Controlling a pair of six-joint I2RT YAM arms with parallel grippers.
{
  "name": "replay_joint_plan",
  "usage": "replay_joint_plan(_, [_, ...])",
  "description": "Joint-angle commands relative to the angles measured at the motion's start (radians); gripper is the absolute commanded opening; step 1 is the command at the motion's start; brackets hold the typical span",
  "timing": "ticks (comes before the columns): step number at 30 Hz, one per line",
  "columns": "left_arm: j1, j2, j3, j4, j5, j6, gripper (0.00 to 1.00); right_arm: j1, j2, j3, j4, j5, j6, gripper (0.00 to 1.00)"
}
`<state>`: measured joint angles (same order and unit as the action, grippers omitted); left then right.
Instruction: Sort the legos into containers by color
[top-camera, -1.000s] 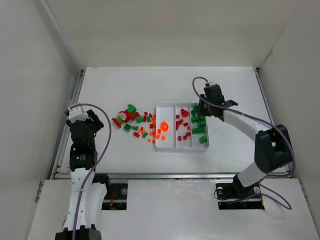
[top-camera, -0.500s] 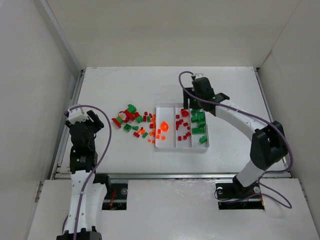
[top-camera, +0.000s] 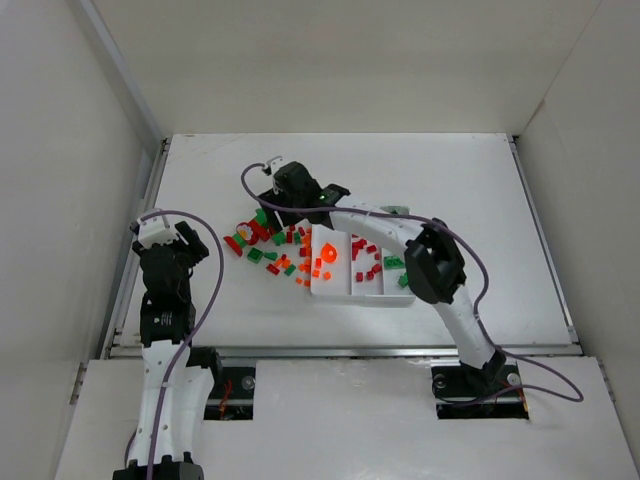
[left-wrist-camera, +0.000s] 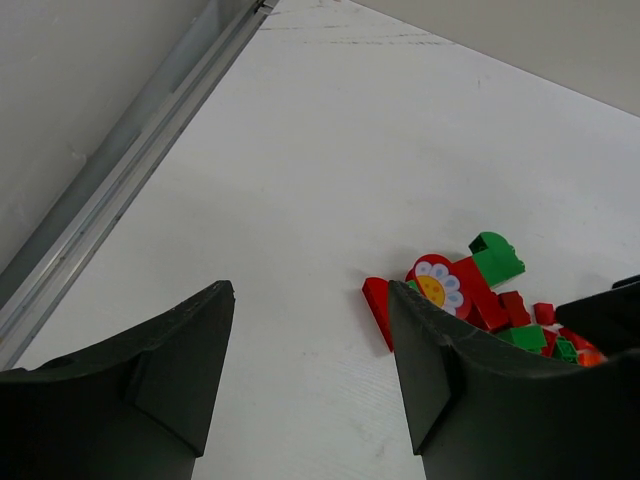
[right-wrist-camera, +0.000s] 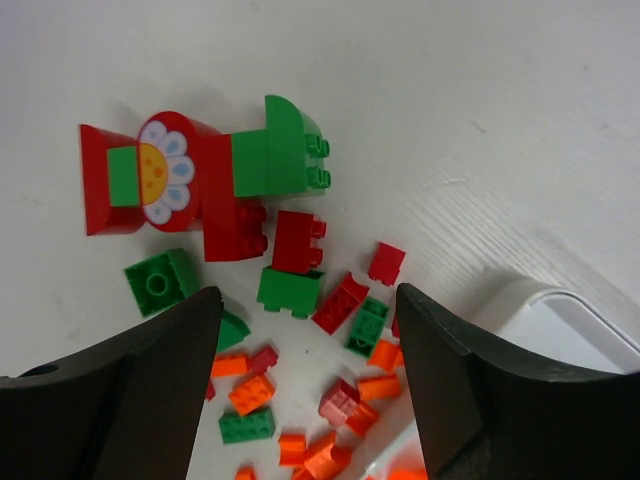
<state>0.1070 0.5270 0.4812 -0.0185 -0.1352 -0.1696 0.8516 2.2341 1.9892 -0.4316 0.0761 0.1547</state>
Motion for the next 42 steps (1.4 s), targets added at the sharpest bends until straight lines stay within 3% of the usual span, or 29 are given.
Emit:
replay_joint_plan(1, [0.003, -0.012, -0.004, 0.051, 0.008, 0.015, 0.59, 0.016, 0.085, 0.136, -0.056, -0.033, 0.000, 0.74])
replay_joint_plan(7, [0.003, -0.012, -0.004, 0.051, 0.008, 0.015, 0.59, 0.035, 0.137, 0.165, -0.068, 0.042, 0.022, 0.72])
replay_joint_plan(19, [0.003, -0.012, -0.013, 0.060, 0.008, 0.015, 0.59, 0.075, 0.211, 0.141, -0.050, -0.010, 0.022, 0.65])
replay_joint_plan(28, [0.003, -0.012, -0.013, 0.060, 0.008, 0.015, 0.59, 0.075, 0.188, 0.105, -0.045, -0.010, 0.022, 0.31])
replay_joint_plan(33, [0.003, -0.012, -0.013, 0.060, 0.008, 0.015, 0.59, 0.075, 0.118, 0.094, -0.036, -0.010, 0.022, 0.00])
replay_joint_plan(38, [0.003, -0.012, -0.013, 0.060, 0.008, 0.015, 0.59, 0.075, -0.075, -0.015, 0.014, 0.013, 0.013, 0.00])
replay_joint_plan(42, [0.003, -0.012, -0.013, 0.060, 0.008, 0.015, 0.59, 0.012, -0.301, -0.222, 0.112, 0.051, 0.064, 0.00])
